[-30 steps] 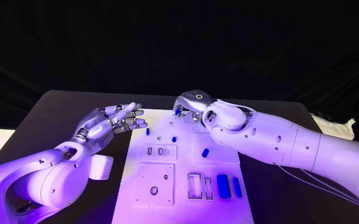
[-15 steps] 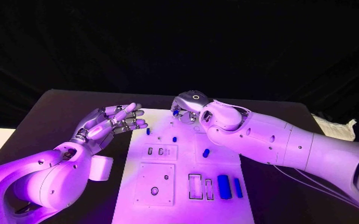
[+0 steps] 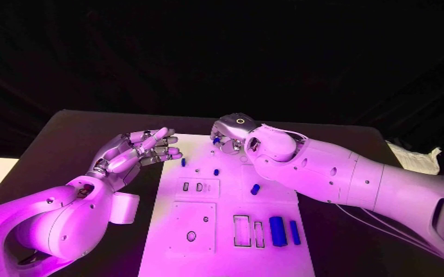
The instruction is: Assemble the parts on the task board
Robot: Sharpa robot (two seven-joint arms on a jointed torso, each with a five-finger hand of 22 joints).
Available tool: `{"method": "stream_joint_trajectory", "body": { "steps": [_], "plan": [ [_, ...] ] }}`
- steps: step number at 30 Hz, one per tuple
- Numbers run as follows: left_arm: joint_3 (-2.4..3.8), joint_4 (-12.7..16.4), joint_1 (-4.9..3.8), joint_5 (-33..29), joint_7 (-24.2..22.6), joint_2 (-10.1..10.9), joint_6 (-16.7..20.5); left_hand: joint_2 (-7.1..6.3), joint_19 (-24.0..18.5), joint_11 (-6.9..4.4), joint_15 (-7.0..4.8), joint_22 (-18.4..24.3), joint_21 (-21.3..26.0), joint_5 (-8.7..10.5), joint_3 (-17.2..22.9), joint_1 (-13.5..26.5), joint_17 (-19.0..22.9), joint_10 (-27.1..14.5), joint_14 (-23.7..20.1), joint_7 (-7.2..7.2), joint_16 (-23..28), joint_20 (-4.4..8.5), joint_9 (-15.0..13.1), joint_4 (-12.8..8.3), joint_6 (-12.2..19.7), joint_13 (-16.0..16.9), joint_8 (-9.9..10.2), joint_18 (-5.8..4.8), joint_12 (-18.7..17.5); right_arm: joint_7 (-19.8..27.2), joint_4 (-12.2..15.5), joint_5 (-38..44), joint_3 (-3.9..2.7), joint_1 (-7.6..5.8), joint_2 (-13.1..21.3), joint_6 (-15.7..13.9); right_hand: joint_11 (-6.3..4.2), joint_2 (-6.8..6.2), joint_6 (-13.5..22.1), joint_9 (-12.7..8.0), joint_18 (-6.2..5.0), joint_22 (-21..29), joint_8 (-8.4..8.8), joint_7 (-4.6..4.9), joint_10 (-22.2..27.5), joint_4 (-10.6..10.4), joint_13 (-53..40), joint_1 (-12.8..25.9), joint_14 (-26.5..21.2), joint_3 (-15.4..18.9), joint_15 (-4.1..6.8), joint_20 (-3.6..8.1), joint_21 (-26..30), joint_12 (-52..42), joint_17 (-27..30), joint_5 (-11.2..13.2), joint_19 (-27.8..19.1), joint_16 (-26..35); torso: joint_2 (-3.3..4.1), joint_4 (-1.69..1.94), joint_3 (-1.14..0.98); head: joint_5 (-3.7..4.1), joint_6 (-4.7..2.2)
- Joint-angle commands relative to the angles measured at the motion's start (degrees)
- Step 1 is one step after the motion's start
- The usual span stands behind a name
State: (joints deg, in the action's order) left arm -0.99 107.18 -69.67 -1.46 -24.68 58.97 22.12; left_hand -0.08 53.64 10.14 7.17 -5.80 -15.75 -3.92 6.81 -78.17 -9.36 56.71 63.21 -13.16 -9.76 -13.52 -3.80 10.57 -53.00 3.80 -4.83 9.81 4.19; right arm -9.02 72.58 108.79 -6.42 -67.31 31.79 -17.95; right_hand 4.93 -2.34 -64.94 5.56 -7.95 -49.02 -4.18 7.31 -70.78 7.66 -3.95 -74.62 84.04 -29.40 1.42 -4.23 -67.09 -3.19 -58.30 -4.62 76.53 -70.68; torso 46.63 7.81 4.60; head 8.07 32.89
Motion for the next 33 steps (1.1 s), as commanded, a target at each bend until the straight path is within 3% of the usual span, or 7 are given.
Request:
{"method": "stream_joint_trajectory", "body": {
  "steps": [1,9,15,19,24,28,33],
  "plan": [
    [0.06,-0.04,-0.11,-0.04,-0.24,-0.17,-1.24,0.18,0.51,0.35,0.17,0.05,0.25,0.24,0.00,-0.27,-0.08,-0.17,0.38,-0.31,0.14,-0.03,0.08,-0.41,0.02,-0.09,0.36,0.70,-0.19,-2.01,-0.40,1.41,0.06,-0.01,-0.31,1.47,-1.19,-0.78,0.58,-0.04,0.92,-0.07,0.48,0.31,-0.68,-0.53,0.09,0.33,1.48,-0.05,-0.29,-0.45,-0.35,-0.24,0.17,0.01,-0.11,-0.15,0.12,0.10,0.05,0.06,-0.04],
    [0.07,-0.29,-0.18,-0.04,0.06,-0.18,-1.41,0.26,0.51,0.45,0.23,0.15,0.37,0.26,-0.04,-0.23,-0.17,-0.37,0.33,-0.45,0.33,-0.07,0.09,-0.55,0.15,-0.11,0.57,0.68,-0.37,-3.45,-0.97,1.18,0.15,-0.01,-0.60,0.68,0.99,-5.29,9.39,-1.80,-0.61,9.52,0.70,1.83,10.20,-3.30,0.44,2.99,-1.14,1.64,-2.15,-2.17,5.86,-0.24,10.24,1.33,-5.23,7.08,0.14,0.18,0.10,0.18,0.04],
    [0.07,-0.43,-0.24,-0.05,0.21,-0.11,-1.48,0.28,0.47,0.54,0.30,0.24,0.49,0.26,-0.12,-0.14,-0.24,-0.56,0.25,-0.54,0.50,-0.11,0.11,-0.65,0.28,-0.12,0.75,0.66,-0.49,-3.65,0.39,0.66,0.17,0.01,0.14,-0.84,1.27,-5.65,10.32,-1.61,-0.89,10.96,0.51,1.99,12.27,-5.07,0.32,2.15,-1.12,4.74,-2.39,-2.60,7.02,-0.44,12.09,1.15,-5.68,8.66,0.24,0.07,0.05,0.12,-0.06],
    [0.08,-0.52,-0.27,-0.14,0.22,0.09,-1.46,0.28,0.47,0.57,0.33,0.28,0.53,0.27,-0.17,-0.09,-0.28,-0.65,0.24,-0.59,0.56,-0.12,0.11,-0.68,0.34,-0.13,0.81,0.65,-0.53,-3.91,3.26,-0.71,0.15,0.05,2.31,-1.94,1.20,-5.55,9.81,-1.47,-0.89,10.99,0.42,2.10,11.64,-5.91,0.25,1.54,-1.02,5.76,-2.32,-2.58,7.07,-0.61,12.53,0.94,-5.47,9.06,0.27,-0.06,0.00,0.20,-0.23],
    [0.08,-0.50,-0.31,-0.32,0.20,0.40,-1.44,0.28,0.47,0.57,0.33,0.28,0.53,0.27,-0.17,-0.09,-0.28,-0.65,0.24,-0.59,0.56,-0.12,0.11,-0.68,0.34,-0.13,0.81,0.65,-0.53,-4.49,7.54,-3.89,-0.27,0.05,6.64,-3.17,0.89,-5.17,7.99,-1.16,-0.70,9.87,-0.02,1.96,8.91,-7.13,0.02,0.99,-0.48,6.37,-2.06,-2.38,6.30,-1.33,11.48,0.42,-4.60,8.35,0.21,-0.56,-0.11,0.30,-0.46],
    [0.07,-0.41,-0.34,-0.39,0.24,0.59,-1.51,0.28,0.46,0.60,0.34,0.31,0.57,0.27,-0.20,-0.05,-0.31,-0.72,0.23,-0.62,0.61,-0.14,0.11,-0.72,0.39,-0.13,0.87,0.65,-0.55,-5.30,11.22,-8.69,-1.01,0.03,11.09,-3.17,-0.05,-5.06,6.11,-0.91,0.06,4.94,-0.43,1.92,2.56,-8.21,-1.08,0.90,1.09,5.91,-1.28,-1.76,3.00,-3.64,5.45,-0.56,-2.22,3.87,0.15,-1.01,-0.22,0.29,-0.54],
    [0.07,-0.39,-0.36,-0.42,0.32,0.67,-1.64,0.28,0.46,0.60,0.34,0.31,0.57,0.27,-0.20,-0.05,-0.31,-0.72,0.23,-0.62,0.61,-0.14,0.11,-0.72,0.39,-0.13,0.87,0.65,-0.55,-7.09,14.48,-14.23,-1.57,0.02,16.32,-0.22,-2.36,-7.19,6.51,-1.17,1.22,-2.36,0.23,0.52,-8.21,-9.73,-5.01,2.33,2.57,7.83,0.50,0.06,-1.81,-9.50,-2.68,-2.54,0.90,-2.04,0.02,-1.66,-0.32,0.62,-0.58]
  ]
}}
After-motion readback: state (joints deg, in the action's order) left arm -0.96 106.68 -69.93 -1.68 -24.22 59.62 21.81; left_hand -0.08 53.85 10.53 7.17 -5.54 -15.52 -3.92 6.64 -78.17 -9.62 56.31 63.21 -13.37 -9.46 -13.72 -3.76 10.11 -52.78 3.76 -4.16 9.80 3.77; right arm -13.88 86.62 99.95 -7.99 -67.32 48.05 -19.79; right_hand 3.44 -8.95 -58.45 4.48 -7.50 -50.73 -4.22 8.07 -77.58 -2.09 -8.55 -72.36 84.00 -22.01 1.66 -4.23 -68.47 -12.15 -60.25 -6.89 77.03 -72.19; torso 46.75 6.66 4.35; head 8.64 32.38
